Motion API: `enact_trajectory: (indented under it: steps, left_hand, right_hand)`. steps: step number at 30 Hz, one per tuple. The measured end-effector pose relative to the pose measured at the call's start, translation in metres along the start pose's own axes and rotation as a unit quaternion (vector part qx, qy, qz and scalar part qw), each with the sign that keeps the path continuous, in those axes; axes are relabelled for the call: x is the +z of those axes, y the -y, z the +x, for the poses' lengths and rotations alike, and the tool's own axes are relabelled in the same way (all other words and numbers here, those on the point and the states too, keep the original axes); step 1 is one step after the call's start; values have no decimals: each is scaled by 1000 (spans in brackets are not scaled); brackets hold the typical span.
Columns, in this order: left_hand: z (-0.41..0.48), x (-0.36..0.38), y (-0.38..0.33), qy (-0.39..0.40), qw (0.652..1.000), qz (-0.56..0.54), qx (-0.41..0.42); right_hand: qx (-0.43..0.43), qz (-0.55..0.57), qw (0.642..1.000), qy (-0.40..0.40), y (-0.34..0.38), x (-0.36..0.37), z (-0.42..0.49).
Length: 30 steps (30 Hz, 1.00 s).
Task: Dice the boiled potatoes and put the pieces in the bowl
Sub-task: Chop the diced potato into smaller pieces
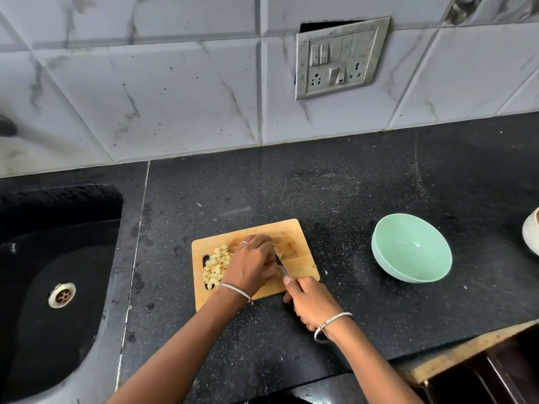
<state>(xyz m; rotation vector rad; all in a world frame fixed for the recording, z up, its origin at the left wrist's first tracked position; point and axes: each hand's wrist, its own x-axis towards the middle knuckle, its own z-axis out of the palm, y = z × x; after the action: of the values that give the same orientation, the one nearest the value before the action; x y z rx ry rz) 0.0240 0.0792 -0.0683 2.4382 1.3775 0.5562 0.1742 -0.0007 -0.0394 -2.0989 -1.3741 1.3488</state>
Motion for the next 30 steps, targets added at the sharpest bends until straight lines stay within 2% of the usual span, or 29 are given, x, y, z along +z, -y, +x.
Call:
enact_trajectory:
  steps: [7,10,18,27,30]
  left_hand:
    - [-11,2,5,-40,999,17,32]
    - [-12,3,7,-44,998,19,33]
    - [-13,2,4,-54,998,-12,24]
    - [-13,3,9,-73,995,-58,-43]
    - [-15,3,9,-74,993,-70,-58]
  right_hand:
    - [3,26,1000,-6,5,2,-7]
    - [20,68,997,-4,9,-4,-12]
    - [32,78,996,5,6,-11,-27]
    - [-13,74,997,1,-1,-16,-38]
    - [-27,43,999,-16,-5,-12,-32]
